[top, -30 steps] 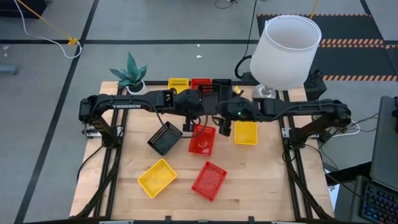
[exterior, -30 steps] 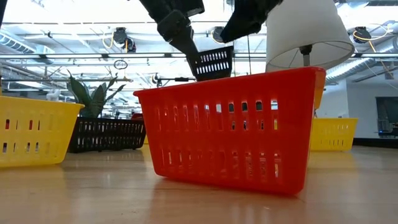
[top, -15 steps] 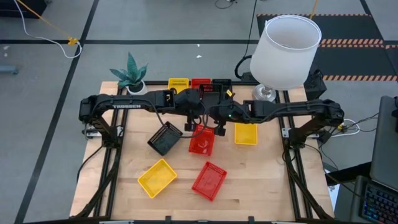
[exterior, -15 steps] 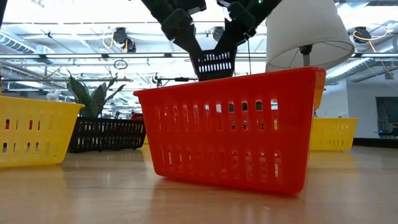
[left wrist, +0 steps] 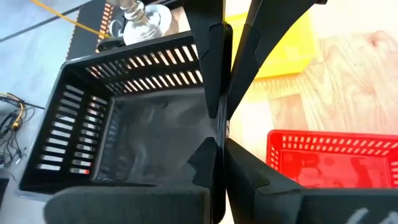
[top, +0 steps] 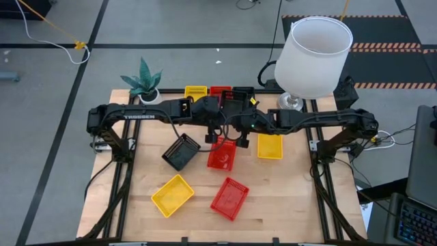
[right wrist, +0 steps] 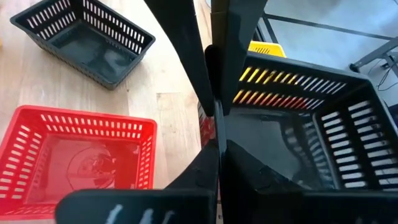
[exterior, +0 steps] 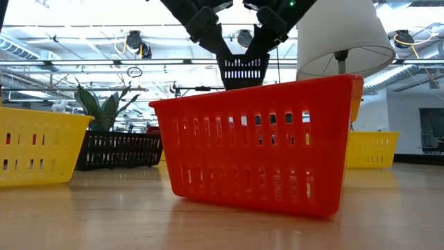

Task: Stack baskets by color
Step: Stack the bottom right black basket on the top black basket

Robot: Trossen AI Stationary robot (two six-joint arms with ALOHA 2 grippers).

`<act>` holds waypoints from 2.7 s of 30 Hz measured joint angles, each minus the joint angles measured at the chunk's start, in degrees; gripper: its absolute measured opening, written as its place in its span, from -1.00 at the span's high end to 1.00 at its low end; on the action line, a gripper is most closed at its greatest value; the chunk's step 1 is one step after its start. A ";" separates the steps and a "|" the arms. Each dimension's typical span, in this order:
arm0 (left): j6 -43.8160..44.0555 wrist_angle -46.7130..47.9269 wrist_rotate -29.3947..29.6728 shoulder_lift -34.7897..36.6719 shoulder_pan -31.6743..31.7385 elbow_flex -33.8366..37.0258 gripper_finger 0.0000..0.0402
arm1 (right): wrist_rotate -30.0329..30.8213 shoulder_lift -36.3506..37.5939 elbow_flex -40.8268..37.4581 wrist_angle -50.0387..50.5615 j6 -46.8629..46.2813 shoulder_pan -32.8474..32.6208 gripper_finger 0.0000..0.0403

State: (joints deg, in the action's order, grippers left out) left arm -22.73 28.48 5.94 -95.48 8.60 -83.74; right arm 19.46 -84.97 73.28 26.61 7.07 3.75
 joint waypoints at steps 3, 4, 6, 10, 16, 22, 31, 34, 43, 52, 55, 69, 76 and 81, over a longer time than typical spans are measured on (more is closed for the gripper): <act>0.94 -0.10 -0.16 -0.01 0.00 0.00 0.92 | 0.02 0.01 0.00 0.15 -0.11 0.00 0.97; 1.32 -0.01 -0.19 0.00 0.00 0.00 0.90 | 0.03 0.01 0.00 0.15 -0.11 0.00 0.97; 2.95 -0.17 -0.31 0.00 0.00 0.00 0.79 | -0.04 -0.03 0.00 0.31 -0.11 0.00 0.97; 8.26 -0.46 0.02 0.97 -0.06 -0.07 0.40 | -0.20 -0.26 -0.11 2.80 0.08 0.31 0.97; 21.70 1.78 0.10 4.89 -0.24 -0.12 -0.06 | -0.22 -0.06 -0.11 5.41 3.27 0.88 0.97; 32.53 11.84 1.16 10.60 0.35 -0.13 -0.07 | -0.45 0.31 -0.11 7.53 12.73 2.12 0.98; 40.76 26.08 4.75 14.28 0.07 0.45 0.23 | -9.31 1.08 -0.04 7.84 24.77 7.13 0.98; 42.47 23.80 4.82 15.66 -0.81 2.81 0.30 | -12.05 1.55 -0.04 8.11 26.83 9.65 0.98; 50.95 13.17 4.72 20.58 -6.07 15.33 0.37 | -17.95 3.28 -3.91 2.32 27.65 17.21 0.98; 52.01 10.73 6.65 20.81 -11.48 16.85 0.37 | -21.67 7.33 -16.90 -16.58 25.14 21.62 0.98; 51.97 10.38 7.24 20.79 -12.18 16.85 0.37 | -22.80 8.00 -21.85 -22.06 25.40 22.94 0.98; 46.01 8.45 7.67 20.76 -12.40 16.85 0.37 | -28.38 7.67 -28.04 -29.03 28.73 27.77 0.98; 45.77 7.81 7.69 20.76 -12.40 16.85 0.37 | -30.25 5.54 -28.09 -28.89 32.87 30.10 0.98; 45.76 7.75 9.04 20.59 -12.37 16.85 0.37 | -30.26 4.64 -28.09 -28.98 34.23 30.84 0.98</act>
State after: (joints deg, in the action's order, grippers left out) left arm 23.03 36.23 14.98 -74.90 -3.77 -66.89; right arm -10.79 -80.34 45.19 -2.37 41.30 34.59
